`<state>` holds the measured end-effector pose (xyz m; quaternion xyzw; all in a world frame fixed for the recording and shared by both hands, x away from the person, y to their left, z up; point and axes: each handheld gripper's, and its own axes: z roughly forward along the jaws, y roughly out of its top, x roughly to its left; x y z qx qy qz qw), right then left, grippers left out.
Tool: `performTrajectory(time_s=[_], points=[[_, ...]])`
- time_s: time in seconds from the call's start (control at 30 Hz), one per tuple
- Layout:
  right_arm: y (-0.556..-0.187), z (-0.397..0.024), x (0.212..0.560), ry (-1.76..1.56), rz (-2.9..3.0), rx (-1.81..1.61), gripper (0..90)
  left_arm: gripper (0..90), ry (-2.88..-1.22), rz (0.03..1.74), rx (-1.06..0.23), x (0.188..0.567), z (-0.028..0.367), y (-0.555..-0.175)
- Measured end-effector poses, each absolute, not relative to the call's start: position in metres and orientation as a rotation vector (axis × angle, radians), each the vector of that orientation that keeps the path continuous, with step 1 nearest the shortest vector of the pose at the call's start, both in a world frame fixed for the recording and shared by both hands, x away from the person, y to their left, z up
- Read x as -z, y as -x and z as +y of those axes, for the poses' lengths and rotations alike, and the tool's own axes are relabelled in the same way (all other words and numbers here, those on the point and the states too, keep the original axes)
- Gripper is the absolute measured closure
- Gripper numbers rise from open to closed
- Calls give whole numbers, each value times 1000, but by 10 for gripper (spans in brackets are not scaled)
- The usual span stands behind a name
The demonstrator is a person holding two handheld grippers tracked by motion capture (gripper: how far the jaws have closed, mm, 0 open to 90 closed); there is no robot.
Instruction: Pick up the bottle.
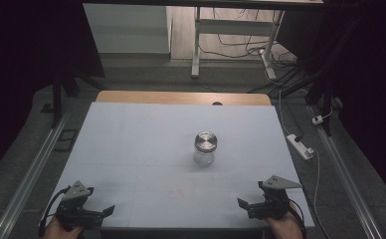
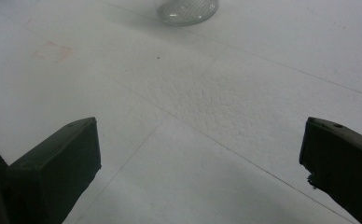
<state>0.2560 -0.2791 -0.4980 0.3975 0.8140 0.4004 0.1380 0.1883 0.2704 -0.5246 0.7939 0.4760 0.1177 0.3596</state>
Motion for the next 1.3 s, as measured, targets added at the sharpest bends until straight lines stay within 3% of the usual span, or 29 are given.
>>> performTrajectory(time_s=[1.3], points=[[-263, -266, 490, -1074, 2342, -1196, 0, 0, -2071, 1221, -280, 526, 269, -190]])
